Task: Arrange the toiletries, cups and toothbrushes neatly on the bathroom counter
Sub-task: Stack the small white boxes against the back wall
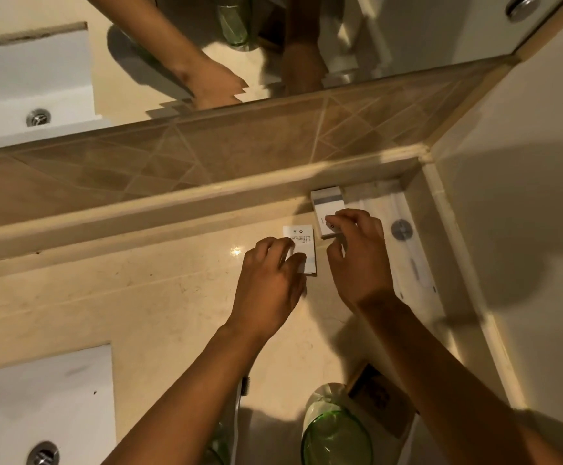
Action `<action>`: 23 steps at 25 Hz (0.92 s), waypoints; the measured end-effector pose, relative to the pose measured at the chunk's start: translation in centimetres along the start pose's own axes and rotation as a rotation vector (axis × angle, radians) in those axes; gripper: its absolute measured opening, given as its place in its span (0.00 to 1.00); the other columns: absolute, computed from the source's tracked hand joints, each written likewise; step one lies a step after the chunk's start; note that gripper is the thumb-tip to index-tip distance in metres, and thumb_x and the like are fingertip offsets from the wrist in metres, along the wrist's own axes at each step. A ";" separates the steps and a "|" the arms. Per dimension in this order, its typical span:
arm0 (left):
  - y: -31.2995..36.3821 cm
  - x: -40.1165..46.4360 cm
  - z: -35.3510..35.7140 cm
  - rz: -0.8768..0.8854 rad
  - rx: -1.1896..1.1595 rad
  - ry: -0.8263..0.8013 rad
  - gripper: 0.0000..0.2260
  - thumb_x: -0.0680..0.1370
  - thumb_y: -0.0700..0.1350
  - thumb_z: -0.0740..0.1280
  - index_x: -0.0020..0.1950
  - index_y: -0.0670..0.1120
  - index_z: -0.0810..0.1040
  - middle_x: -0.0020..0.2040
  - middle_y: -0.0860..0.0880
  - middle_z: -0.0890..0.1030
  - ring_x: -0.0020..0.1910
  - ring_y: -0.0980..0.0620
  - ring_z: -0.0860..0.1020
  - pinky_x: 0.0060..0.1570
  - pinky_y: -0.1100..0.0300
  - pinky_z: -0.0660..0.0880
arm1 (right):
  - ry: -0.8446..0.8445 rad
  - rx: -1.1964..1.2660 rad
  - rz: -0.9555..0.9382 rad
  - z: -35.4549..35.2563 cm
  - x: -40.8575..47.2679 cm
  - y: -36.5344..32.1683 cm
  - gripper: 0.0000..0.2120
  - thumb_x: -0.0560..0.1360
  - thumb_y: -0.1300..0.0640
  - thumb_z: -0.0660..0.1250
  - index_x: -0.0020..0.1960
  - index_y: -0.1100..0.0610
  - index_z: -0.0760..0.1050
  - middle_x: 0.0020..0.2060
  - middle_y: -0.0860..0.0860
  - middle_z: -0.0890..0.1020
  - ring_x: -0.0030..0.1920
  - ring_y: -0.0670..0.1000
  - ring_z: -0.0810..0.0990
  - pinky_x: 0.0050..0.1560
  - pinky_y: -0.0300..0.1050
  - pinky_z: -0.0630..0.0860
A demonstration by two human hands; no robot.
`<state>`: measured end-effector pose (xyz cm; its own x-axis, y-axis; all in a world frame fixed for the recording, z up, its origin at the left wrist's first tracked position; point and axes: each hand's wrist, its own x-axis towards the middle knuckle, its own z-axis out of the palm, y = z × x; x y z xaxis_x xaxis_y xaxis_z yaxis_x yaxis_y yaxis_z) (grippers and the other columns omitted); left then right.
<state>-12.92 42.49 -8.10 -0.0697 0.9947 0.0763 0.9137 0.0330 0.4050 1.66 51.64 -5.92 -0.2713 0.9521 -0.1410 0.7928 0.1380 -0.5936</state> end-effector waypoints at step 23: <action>-0.3 4.6 1.7 -0.120 -0.138 0.052 0.12 0.78 0.45 0.70 0.60 0.44 0.81 0.65 0.43 0.77 0.63 0.40 0.75 0.57 0.49 0.75 | -0.117 -0.103 -0.023 0.2 1.3 0.3 0.19 0.80 0.53 0.63 0.70 0.54 0.73 0.70 0.50 0.72 0.71 0.51 0.66 0.72 0.49 0.68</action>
<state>-12.83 47.20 -9.41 -0.1983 0.9779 0.0656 0.8345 0.1334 0.5345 1.46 52.91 -6.47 -0.3467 0.9110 -0.2234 0.8357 0.1918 -0.5145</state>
